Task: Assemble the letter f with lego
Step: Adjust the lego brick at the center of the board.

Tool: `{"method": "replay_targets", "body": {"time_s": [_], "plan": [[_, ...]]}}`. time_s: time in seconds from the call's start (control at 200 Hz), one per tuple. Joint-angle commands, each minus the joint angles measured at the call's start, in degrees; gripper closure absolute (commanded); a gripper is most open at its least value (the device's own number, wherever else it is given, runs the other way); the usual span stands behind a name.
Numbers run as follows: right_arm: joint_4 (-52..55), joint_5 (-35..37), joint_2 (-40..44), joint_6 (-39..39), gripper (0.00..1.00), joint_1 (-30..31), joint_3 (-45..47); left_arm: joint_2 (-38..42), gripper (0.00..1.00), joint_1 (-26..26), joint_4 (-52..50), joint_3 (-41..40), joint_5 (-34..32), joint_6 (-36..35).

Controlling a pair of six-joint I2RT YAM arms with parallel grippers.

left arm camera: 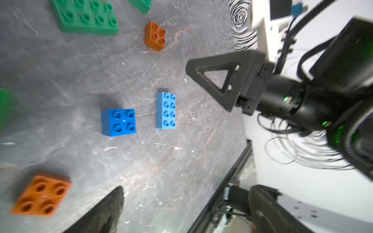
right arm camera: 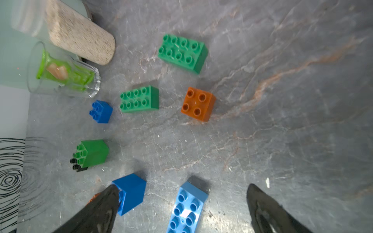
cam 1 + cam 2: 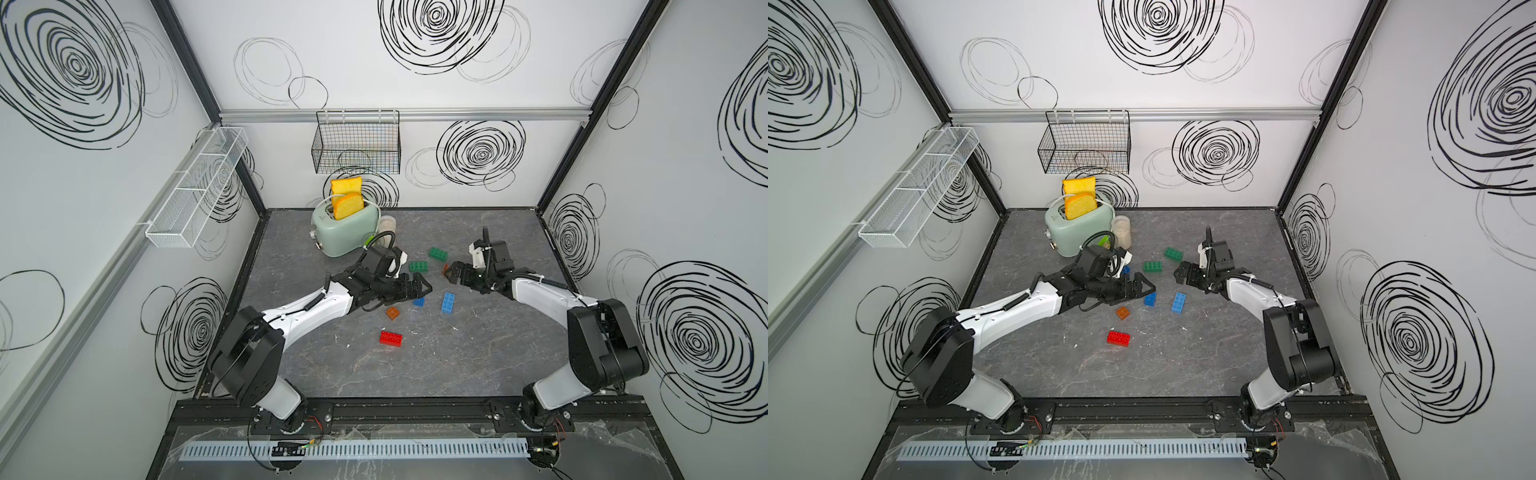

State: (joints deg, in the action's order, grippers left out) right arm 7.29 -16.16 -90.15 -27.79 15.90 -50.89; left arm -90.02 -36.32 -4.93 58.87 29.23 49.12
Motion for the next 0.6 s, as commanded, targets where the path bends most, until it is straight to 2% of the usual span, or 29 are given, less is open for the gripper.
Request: {"method": "replay_targets", "body": {"time_s": [0.0,0.125,0.39,0.595], "plan": [[1.72,-2.87,-1.98,2.27,0.01,0.1,0.13,-2.41,0.01,-0.39,10.02,-0.34,4.77,17.24],[2.92,-3.94,-3.3,2.9,0.01,0.1,-0.38,-5.49,0.0,-1.66,12.98,-1.3,3.96,23.9],[5.41,-4.41,-3.68,4.45,0.01,0.1,-0.01,-10.33,0.01,-2.09,14.66,-1.36,1.14,27.88],[7.94,-1.66,-5.06,6.25,0.01,0.1,-0.62,-13.65,0.0,-1.4,15.55,-0.94,-0.66,28.95]]}}
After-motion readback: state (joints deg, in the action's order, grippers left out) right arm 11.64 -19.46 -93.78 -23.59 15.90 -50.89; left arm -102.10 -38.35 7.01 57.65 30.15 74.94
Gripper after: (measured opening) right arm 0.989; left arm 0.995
